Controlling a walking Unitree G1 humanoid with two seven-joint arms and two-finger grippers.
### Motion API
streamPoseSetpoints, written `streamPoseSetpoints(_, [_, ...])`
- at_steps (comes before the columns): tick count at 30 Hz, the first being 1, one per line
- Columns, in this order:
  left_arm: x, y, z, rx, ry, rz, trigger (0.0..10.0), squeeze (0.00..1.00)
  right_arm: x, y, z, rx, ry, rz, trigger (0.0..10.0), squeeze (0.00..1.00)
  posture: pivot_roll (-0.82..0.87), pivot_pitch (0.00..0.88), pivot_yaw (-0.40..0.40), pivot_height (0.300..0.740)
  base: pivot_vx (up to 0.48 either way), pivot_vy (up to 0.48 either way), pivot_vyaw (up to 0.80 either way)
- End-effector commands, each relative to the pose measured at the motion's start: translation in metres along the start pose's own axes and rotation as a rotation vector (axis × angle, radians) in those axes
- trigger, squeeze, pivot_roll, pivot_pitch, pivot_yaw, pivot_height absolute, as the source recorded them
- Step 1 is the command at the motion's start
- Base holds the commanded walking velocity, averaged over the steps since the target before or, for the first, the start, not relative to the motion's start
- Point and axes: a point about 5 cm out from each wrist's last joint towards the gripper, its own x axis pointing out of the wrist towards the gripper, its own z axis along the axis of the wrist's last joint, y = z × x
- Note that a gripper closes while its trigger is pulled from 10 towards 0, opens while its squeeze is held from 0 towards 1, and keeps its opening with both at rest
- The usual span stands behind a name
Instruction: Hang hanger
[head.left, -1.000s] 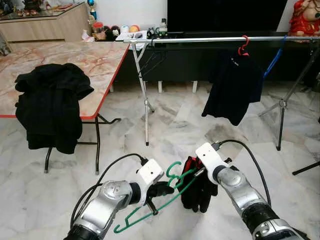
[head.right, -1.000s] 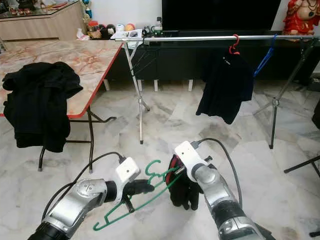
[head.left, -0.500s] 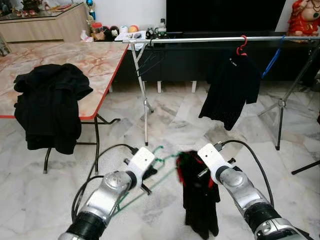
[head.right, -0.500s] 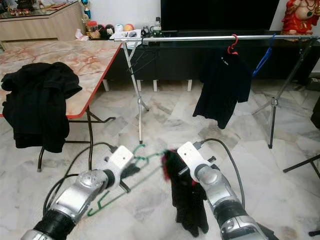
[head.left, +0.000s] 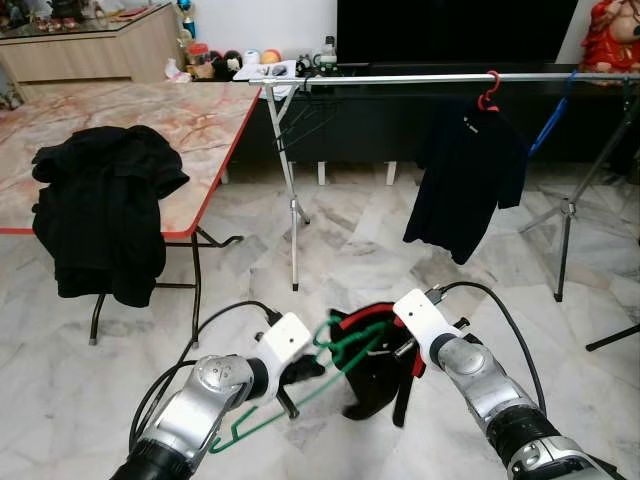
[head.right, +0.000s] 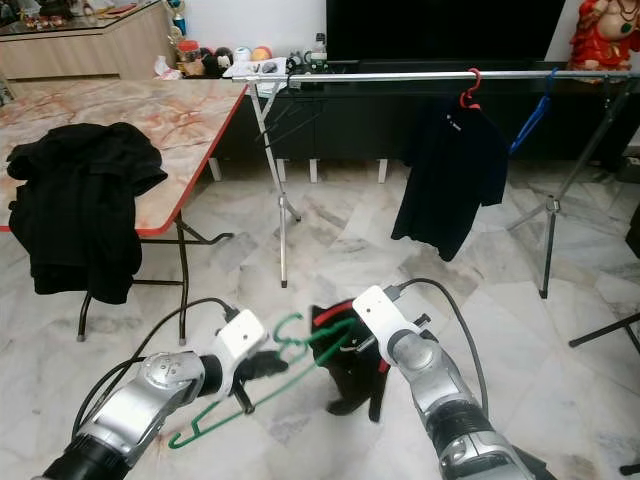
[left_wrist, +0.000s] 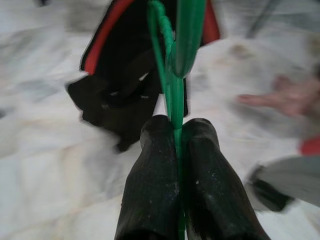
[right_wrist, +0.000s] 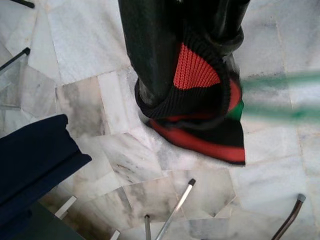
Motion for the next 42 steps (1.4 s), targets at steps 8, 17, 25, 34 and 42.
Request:
streamPoseSetpoints(8, [-0.003,-0.019,0.002,0.000,0.011,-0.184,10.0,0.00,0.002,-0.006,0.014,0.004,-0.040,-0.031,10.0,0.00,0.12,0.064,0.052,0.740,0.000,0.000,0.00])
streamPoseSetpoints(17, [-0.019,-0.020,-0.017,0.121,0.208,-0.253,10.0,0.00,0.001,-0.016,0.011,-0.001,-0.019,-0.083,10.0,0.00,0.12,0.065,0.052,0.740,0.000,0.000,0.00])
streamPoseSetpoints(25, [-0.007,-0.014,-0.006,0.151,0.146,-0.129,10.0,0.00,0.002,-0.013,0.016,0.015,-0.031,-0.074,10.0,0.00,0.12,0.065,0.050,0.740,0.000,0.000,0.00])
streamPoseSetpoints(34, [-0.001,-0.008,-0.002,0.133,0.113,-0.046,10.0,0.00,0.002,-0.010,0.014,0.019,-0.029,-0.062,10.0,0.00,0.12,0.065,0.050,0.740,0.000,0.000,0.00])
streamPoseSetpoints(42, [-0.001,-0.005,-0.005,0.155,0.136,-0.027,10.0,0.00,0.002,-0.009,0.013,0.017,-0.028,-0.056,10.0,0.00,0.12,0.063,0.049,0.740,0.000,0.000,0.00])
